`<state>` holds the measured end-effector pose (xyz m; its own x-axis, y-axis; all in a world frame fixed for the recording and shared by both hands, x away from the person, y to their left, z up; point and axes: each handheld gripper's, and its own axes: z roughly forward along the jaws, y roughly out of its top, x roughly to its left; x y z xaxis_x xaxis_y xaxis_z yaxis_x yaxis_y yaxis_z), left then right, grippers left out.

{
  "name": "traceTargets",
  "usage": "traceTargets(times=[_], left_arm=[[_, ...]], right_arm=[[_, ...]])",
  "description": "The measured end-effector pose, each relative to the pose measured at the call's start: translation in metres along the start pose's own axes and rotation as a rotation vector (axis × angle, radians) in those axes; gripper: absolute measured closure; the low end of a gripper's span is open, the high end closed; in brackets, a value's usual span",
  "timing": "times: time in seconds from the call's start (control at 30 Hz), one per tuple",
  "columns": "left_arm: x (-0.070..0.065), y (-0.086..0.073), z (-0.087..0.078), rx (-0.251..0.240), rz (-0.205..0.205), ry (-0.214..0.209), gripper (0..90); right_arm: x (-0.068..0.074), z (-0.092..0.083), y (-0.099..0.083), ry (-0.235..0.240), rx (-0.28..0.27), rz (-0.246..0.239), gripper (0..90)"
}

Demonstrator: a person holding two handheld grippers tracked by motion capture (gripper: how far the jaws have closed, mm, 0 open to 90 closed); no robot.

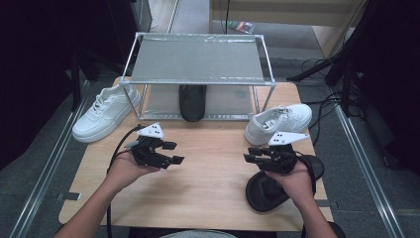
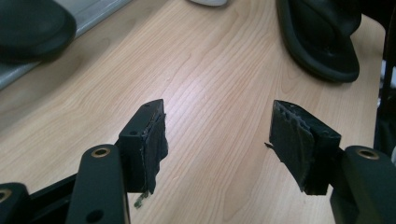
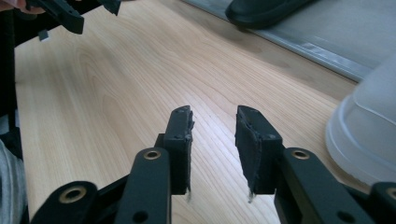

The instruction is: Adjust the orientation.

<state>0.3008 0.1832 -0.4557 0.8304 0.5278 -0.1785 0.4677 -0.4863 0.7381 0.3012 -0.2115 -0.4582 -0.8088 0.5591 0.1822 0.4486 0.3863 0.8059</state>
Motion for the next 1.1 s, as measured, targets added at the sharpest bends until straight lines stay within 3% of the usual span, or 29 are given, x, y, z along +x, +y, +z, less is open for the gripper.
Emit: traceTargets(times=[0.13, 0.27, 0.37, 0.5, 0.8, 0.83, 0.93, 1.1], left_arm=[[-0.003, 0.002, 0.004, 0.0, 0.015, -0.043, 38.4], [-0.003, 0.004, 0.01, 0.013, 0.009, -0.056, 38.8], [-0.003, 0.005, 0.012, 0.009, -0.009, -0.064, 38.8], [-0.004, 0.007, 0.013, 0.001, 0.018, -0.057, 39.1], [-0.003, 0.013, 0.02, -0.007, 0.018, -0.073, 39.1], [-0.003, 0.013, 0.02, -0.008, 0.019, -0.075, 39.1], [-0.001, 0.014, 0.023, -0.008, 0.018, -0.075, 39.1], [0.003, 0.015, 0.025, -0.017, 0.007, -0.084, 39.1]], right_arm=[[-0.002, -0.008, -0.004, -0.03, -0.016, 0.02, 79.9], [-0.004, -0.015, -0.013, -0.045, 0.022, 0.048, 90.0], [-0.004, -0.018, -0.017, -0.049, 0.042, 0.05, 90.0], [-0.003, -0.027, -0.026, -0.077, 0.065, 0.045, 90.0], [-0.005, -0.054, -0.049, -0.112, 0.051, 0.068, 90.0], [-0.007, -0.057, -0.054, -0.136, 0.071, 0.089, 90.0], [-0.008, -0.058, -0.058, -0.142, 0.094, 0.132, 90.0], [-0.009, -0.066, -0.07, -0.144, 0.139, 0.146, 90.0]])
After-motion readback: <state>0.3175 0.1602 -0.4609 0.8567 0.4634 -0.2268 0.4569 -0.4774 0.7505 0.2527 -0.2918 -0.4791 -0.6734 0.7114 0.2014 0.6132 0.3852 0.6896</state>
